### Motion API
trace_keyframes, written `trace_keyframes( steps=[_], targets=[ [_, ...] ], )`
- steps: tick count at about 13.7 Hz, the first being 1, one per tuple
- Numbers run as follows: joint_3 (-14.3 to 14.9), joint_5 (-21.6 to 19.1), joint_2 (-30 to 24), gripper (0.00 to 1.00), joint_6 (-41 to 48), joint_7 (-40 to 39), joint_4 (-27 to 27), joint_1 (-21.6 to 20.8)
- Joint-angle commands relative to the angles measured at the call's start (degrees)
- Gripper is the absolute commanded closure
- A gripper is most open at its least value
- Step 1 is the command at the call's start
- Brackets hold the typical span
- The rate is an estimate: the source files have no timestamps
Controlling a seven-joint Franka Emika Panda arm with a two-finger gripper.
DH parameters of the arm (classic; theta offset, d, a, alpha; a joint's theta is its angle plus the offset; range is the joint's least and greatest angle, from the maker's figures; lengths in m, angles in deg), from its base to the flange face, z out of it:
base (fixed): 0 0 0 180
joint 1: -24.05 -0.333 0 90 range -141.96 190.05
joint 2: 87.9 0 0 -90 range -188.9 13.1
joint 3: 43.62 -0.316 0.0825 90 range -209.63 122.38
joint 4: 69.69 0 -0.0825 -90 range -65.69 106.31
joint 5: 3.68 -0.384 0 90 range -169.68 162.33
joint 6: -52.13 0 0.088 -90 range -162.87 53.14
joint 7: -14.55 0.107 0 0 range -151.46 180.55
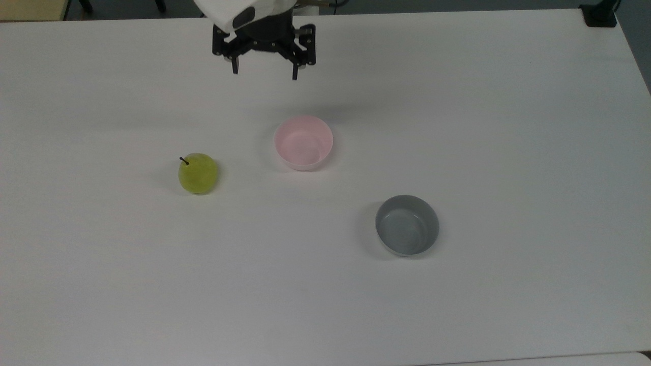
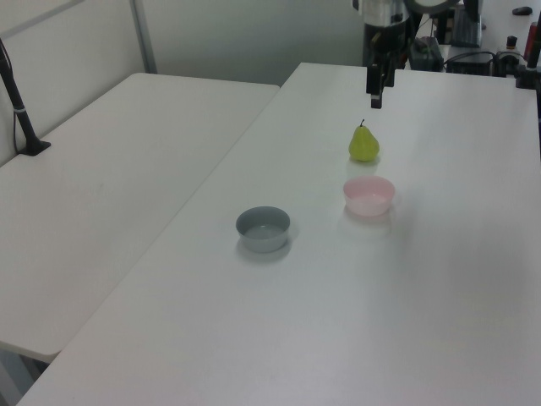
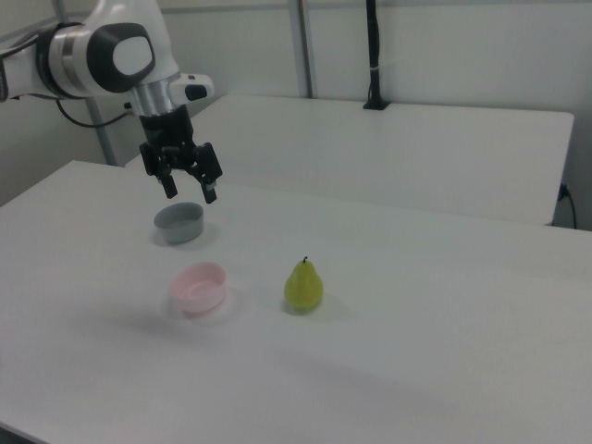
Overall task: Pick up a pear from the bowl
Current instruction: 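Open the gripper to release the pear and raise the gripper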
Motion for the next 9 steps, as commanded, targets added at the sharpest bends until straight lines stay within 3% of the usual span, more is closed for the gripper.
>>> trace_keyframes(
  steps=[1, 4, 6, 9],
  targets=[
    [0.6, 0.1, -2.1, 0.00, 1.5, 0.8, 1.5, -0.5],
    [0.6, -1.0, -2.2, 0.00, 1.4, 0.8, 1.5, -0.1],
    [0.9, -4.5, -2.8, 0.00, 0.8, 0.2, 1.5, 0.8],
    [0.9, -5.2, -2.8, 0.00, 0.8, 0.0, 1.3, 1.3]
  ],
)
